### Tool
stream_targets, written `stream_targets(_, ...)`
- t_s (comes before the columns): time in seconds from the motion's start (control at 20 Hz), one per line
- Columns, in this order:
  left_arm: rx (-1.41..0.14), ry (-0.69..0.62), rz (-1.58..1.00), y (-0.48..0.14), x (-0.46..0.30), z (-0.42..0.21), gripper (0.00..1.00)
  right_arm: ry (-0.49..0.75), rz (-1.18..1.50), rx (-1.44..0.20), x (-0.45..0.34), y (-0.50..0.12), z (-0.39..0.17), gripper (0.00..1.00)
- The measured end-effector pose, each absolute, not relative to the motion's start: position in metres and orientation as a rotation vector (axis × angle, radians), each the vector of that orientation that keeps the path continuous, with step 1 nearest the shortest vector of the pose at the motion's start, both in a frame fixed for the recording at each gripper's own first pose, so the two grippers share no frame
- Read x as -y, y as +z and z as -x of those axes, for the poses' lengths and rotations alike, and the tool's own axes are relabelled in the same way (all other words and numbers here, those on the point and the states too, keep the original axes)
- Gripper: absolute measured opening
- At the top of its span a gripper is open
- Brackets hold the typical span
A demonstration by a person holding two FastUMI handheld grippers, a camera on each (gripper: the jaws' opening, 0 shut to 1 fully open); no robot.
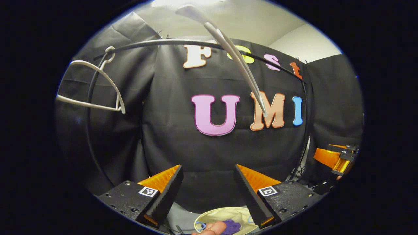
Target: Grasp the clothes on the hanger with both hands and then place them into the laundry hamper below.
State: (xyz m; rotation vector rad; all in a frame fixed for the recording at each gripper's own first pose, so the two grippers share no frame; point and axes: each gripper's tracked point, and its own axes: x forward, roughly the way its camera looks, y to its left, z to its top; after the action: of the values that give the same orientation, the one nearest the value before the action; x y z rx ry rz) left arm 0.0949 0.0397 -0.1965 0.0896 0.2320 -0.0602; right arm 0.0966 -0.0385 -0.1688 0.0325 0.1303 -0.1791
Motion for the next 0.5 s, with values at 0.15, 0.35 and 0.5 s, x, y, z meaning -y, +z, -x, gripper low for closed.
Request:
stream_targets(0.15, -0.219, -0.058, -0.07, -0.185, -0.043, -0.086, 0.94, -0.172, -0.039, -0.095, 0.035, -0.157, -0.093, 0.99)
stream_targets(0.35, -0.181, -0.048, -0.081, -0.168, -0.044, -0.073, 0.93, -0.111, -0.047, -0.075, 0.021, -0.146, -0.087, 1.0)
stream_targets(0.5, -0.17, -0.051, -0.056, -0.16, -0.041, -0.062, 0.94, -0.066, -0.02, -0.065, 0.011, -0.135, -0.081, 0.99)
